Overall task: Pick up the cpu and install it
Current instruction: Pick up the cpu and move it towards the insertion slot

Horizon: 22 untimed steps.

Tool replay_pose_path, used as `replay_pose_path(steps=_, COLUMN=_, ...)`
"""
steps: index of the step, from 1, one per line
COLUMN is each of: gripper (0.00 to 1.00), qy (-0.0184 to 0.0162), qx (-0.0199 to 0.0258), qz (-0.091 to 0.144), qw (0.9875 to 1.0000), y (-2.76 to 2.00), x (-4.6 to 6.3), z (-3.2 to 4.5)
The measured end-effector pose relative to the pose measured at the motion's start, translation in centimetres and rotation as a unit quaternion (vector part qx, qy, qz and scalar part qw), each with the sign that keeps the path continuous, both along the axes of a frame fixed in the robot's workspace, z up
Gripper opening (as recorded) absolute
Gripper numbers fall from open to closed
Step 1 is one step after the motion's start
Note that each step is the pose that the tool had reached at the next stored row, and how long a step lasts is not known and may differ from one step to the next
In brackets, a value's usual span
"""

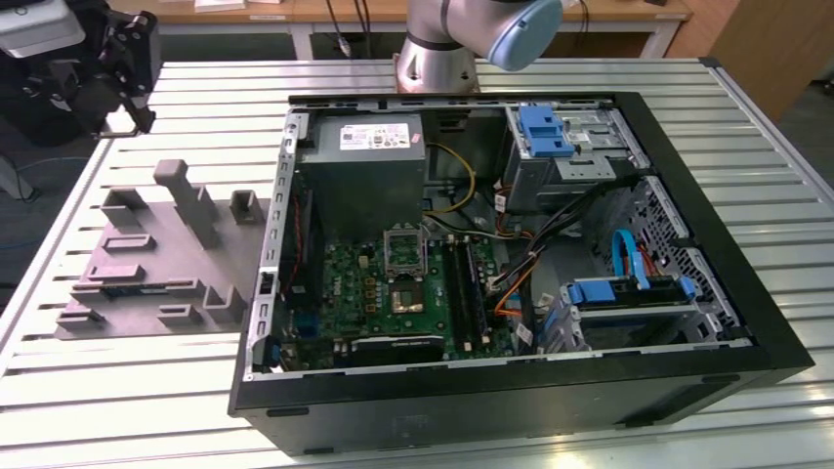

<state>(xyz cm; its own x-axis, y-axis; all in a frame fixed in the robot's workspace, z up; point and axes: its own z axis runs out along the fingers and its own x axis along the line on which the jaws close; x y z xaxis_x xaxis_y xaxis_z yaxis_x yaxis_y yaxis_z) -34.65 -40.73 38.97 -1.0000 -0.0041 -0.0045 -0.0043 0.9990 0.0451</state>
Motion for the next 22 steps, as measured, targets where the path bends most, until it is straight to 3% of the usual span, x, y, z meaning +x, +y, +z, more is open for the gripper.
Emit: replay_pose_path(steps=22, gripper=0.47, qy=0.0000, qx=0.0000, qz=0.000, qw=1.0000, y=0.00, x=0.69, z=0.00)
